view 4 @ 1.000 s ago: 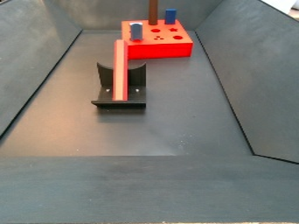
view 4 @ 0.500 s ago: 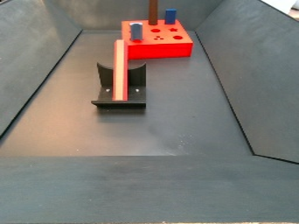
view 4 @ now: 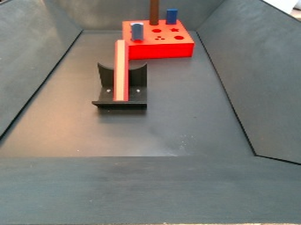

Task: Pick up the hexagon object. Move up. Place the hexagon object on the fixture. Regrasp the hexagon object. Move to above the board. Insert the hexagon object.
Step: Regrasp the hexagon object.

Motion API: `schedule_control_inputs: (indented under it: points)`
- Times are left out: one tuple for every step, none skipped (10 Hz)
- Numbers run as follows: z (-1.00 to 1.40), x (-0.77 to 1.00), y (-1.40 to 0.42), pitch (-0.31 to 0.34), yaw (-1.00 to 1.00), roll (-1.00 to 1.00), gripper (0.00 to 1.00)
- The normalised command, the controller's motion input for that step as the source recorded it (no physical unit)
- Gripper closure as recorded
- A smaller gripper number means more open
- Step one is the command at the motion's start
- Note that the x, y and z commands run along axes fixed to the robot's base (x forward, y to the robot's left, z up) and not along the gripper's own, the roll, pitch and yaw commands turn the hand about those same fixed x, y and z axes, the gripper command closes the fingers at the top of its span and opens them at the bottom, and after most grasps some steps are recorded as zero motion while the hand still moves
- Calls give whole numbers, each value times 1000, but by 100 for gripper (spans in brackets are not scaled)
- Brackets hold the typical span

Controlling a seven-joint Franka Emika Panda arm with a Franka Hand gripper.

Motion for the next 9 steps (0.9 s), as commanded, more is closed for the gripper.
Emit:
schedule_control_inputs:
  points:
    - [-1000,44,43,-75,77,95,0]
    - [-1000,48,40,-93,60,74,0]
    - [-1000,52,40,-105,32,64,0]
    - [-1000,55,38,-112,12,63,0]
    - [-1000,59,35,-109,-14,61,0]
    - [-1000,61,35,-100,-30,61,0]
    - [-1000,65,31,-84,-44,62,0]
    - [-1000,71,29,-77,-47,59,0]
    - [-783,64,21,-54,-49,57,0]
